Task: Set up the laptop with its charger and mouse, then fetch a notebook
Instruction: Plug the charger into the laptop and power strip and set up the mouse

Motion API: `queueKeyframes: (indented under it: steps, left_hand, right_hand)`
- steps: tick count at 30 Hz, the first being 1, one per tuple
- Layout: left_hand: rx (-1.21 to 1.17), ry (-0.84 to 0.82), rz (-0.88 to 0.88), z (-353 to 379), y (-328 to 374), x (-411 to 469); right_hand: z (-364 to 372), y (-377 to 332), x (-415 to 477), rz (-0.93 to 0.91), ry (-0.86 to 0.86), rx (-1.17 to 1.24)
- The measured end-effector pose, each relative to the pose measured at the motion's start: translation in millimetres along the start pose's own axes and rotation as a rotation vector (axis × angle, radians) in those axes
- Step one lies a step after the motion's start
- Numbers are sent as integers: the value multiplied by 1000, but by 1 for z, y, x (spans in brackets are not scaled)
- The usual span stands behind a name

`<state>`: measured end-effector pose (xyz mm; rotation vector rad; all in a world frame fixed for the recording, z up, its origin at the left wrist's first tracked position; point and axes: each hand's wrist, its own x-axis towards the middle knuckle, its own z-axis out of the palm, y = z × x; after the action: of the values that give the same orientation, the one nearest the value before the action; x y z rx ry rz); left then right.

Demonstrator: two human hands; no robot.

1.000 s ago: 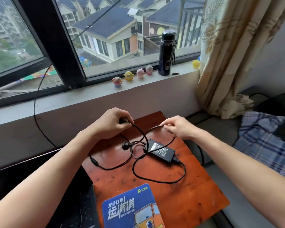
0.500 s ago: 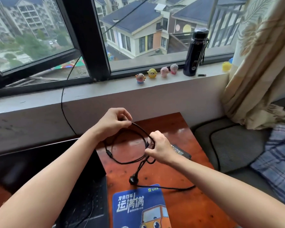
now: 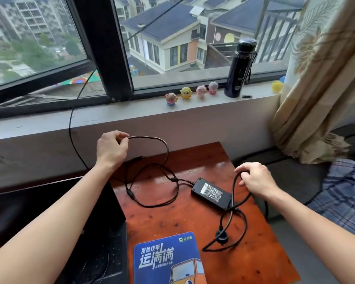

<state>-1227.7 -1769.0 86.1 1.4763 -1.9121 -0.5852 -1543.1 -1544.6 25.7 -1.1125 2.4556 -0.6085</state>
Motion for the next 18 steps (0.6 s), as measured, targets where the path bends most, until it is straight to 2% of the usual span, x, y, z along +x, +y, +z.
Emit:
queueKeyframes:
  steps: [4,8,10,12,15,16,18]
  left_hand:
    - [42,-95,208,-9,25,1]
    - [162,-129,386,-27,42,6]
    - [171,-132,442,-32,45,9]
    - [192,-123,463,-37,45,12]
    - [249,-106,490,-42,33,17]
    - [293,-79,481,-44,25,20]
    - [398,8,393,-53,2,28]
  right_hand:
    - [29,15,17,91,-205,-164]
    - [53,-27,34,-65,-270,-205]
    - [61,-71,38,-266,-295,-17]
    - [67,-124,36,-424,-425,266]
    - [77,-182,25,-490,-611,617]
    - [77,-194,24,-497,-632,687]
    - [71,-205,27,-487,-558,809]
